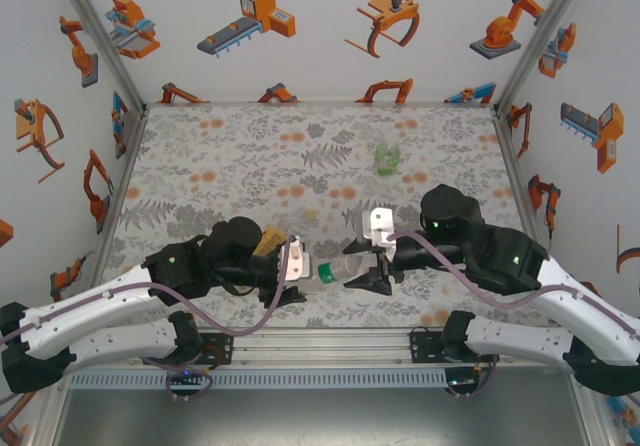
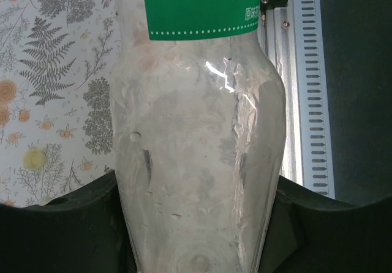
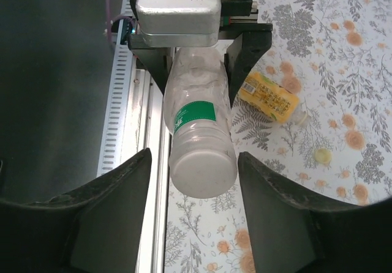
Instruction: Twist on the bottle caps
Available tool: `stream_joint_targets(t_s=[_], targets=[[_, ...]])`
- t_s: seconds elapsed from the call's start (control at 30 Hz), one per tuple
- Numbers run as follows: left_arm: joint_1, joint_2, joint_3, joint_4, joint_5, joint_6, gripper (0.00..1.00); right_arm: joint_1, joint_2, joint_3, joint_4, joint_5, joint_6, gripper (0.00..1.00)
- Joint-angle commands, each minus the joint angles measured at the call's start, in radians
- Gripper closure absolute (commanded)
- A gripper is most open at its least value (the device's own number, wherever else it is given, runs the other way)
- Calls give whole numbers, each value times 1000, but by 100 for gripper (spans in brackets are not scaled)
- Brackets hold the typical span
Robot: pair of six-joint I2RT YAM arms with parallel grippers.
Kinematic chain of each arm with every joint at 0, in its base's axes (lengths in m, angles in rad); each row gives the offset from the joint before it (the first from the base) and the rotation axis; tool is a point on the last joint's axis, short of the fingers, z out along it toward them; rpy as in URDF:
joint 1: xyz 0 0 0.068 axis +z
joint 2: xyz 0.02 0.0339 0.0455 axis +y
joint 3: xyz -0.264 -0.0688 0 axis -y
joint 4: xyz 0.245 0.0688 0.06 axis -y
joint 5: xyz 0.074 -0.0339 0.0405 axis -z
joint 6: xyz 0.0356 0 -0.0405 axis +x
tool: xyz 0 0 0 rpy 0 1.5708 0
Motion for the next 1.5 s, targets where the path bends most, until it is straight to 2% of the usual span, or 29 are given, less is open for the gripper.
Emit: stream_joint_targets(t_s=[0.0, 0.2, 0.3, 0.47, 0.63, 0.67, 0.77, 0.8, 0.9, 1.0, 1.3, 1.37, 1.47], targets=[[0, -4, 33, -11, 23, -8, 87, 3, -12, -8, 42, -31, -5, 51], [1, -9, 33, 1, 19, -7, 87, 2, -14, -20, 41, -2, 46, 66], [1, -17, 27, 26, 13, -8, 87, 2, -26, -43, 72, 55, 162, 75], [1, -31, 1, 85, -25, -9, 87, 2, -65, -115, 173, 210, 557, 88], [0, -29, -8, 100, -80, 8, 87, 3, -65, -130, 113, 424, 1125, 100], [0, -29, -11, 104, -89, 11, 87, 2, -56, -123, 90, 433, 1218, 100], [0, -26, -21, 129, -118, 14, 87, 2, -16, -96, -5, 417, 1500, 88], [1, -24, -23, 139, -123, 15, 87, 3, -8, -100, -10, 406, 1590, 87], [1, -16, -30, 164, -132, 19, 87, 2, 8, -145, 92, 357, 1723, 86], [1, -6, -31, 172, -128, 19, 87, 2, 32, -106, 59, 353, 1665, 76], [1, -26, -47, 159, -65, 3, 84, 2, -22, -4, 50, 507, 1260, 36], [1, -36, -53, 160, -55, 0, 84, 1, -56, -27, 126, 519, 1168, 32], [0, -48, -57, 155, -36, -5, 84, 2, -109, -79, 287, 480, 979, 33]])
